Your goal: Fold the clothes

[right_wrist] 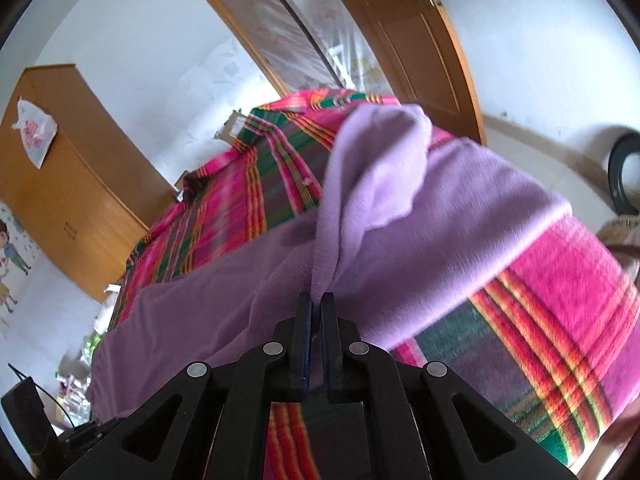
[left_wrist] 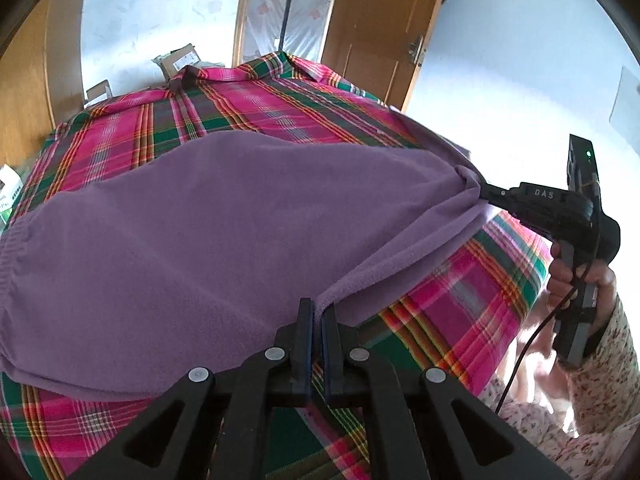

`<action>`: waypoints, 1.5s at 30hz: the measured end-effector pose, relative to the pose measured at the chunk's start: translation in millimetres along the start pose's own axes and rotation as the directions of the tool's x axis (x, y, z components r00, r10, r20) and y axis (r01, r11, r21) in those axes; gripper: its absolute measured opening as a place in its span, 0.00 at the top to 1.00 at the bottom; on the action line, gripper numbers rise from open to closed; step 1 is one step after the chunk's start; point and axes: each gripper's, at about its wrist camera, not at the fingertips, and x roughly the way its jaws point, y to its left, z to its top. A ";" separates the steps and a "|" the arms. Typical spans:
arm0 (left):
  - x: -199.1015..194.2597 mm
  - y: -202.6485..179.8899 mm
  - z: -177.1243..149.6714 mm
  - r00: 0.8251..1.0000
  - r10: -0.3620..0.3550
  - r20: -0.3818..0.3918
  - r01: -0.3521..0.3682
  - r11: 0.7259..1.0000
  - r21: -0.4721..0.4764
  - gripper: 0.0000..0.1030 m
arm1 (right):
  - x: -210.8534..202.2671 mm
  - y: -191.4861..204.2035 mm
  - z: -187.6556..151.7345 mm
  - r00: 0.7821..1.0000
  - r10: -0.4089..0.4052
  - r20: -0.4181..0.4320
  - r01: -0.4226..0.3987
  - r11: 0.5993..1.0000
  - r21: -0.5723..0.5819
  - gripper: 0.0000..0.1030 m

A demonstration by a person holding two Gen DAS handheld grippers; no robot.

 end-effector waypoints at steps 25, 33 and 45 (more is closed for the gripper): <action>-2.0 -4.1 21.1 0.992 -0.114 -0.054 0.113 0.993 -0.027 0.91 | -12.6 -14.4 29.6 0.994 -0.096 0.041 0.100 0.991 -0.087 0.89; 9.9 -11.5 33.8 0.984 -0.168 -0.065 0.167 0.986 -0.012 0.91 | 25.1 8.7 84.5 0.993 -0.116 -0.007 0.112 0.972 -0.207 0.71; 43.7 -10.0 49.6 0.976 -0.192 -0.107 0.189 0.981 -0.036 0.91 | 95.3 31.0 117.1 0.947 -0.301 -0.116 0.237 0.893 -0.381 0.67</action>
